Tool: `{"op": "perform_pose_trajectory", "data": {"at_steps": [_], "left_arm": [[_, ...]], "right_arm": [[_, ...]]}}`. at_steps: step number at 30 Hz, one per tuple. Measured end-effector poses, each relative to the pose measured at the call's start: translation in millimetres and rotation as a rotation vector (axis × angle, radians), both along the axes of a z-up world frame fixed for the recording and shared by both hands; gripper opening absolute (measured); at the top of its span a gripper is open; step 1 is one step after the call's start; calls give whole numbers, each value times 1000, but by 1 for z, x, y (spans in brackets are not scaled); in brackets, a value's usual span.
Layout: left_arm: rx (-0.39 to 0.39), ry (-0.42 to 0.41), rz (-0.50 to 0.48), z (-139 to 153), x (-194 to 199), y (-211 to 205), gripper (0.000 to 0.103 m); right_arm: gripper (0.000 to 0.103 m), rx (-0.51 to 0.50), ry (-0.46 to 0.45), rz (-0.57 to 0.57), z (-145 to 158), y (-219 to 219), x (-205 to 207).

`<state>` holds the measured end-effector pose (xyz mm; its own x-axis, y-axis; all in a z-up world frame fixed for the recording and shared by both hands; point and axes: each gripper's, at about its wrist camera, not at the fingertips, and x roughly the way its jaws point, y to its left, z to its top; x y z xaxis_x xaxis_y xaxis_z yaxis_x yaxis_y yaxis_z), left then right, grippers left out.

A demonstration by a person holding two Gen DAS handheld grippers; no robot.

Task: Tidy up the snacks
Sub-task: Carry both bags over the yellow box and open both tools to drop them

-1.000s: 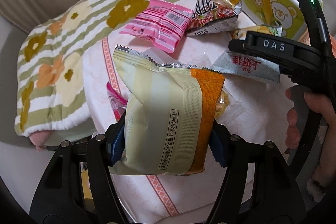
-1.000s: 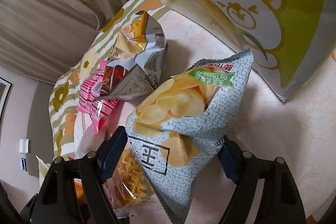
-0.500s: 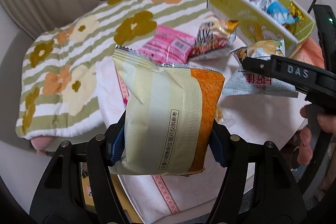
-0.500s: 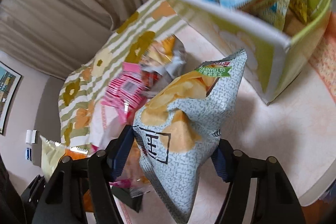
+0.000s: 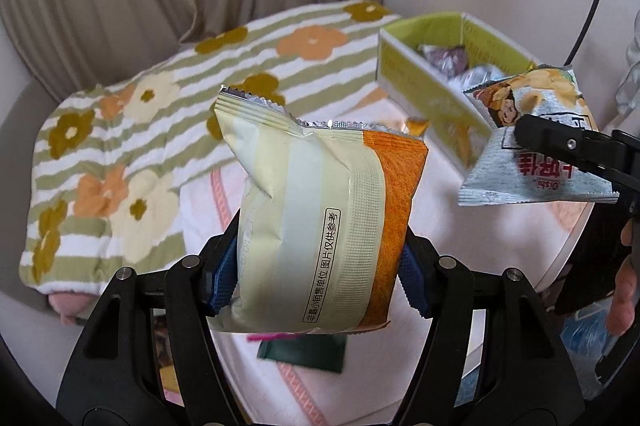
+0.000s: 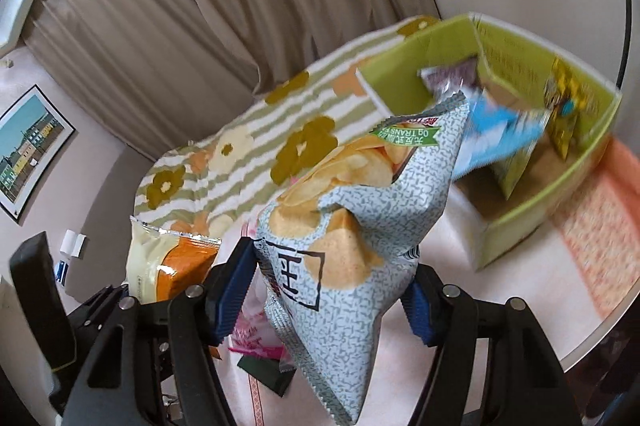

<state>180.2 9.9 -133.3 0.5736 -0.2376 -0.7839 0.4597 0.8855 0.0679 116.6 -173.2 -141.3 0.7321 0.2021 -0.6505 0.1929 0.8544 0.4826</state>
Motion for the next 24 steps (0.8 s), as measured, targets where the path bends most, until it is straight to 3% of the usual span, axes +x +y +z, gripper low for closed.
{"op": "perform_pose_trajectory", "data": {"at_steps": [7,13,18,24], "left_arm": [[-56,-40,-21,31,18,-54,64],[-127,-18,-6,45,47,-124,64],[-170,9,25,45,80,-188,64],[-200,82,77,28,129,-245,64]], "right_arm": [[63,-63,-59,4,32,-60,4],[63,-102,-66,23,44,-131,22],[63,-121,-55,60,41,-193,44],[63,-144,-17,114,30,-237,75]]}}
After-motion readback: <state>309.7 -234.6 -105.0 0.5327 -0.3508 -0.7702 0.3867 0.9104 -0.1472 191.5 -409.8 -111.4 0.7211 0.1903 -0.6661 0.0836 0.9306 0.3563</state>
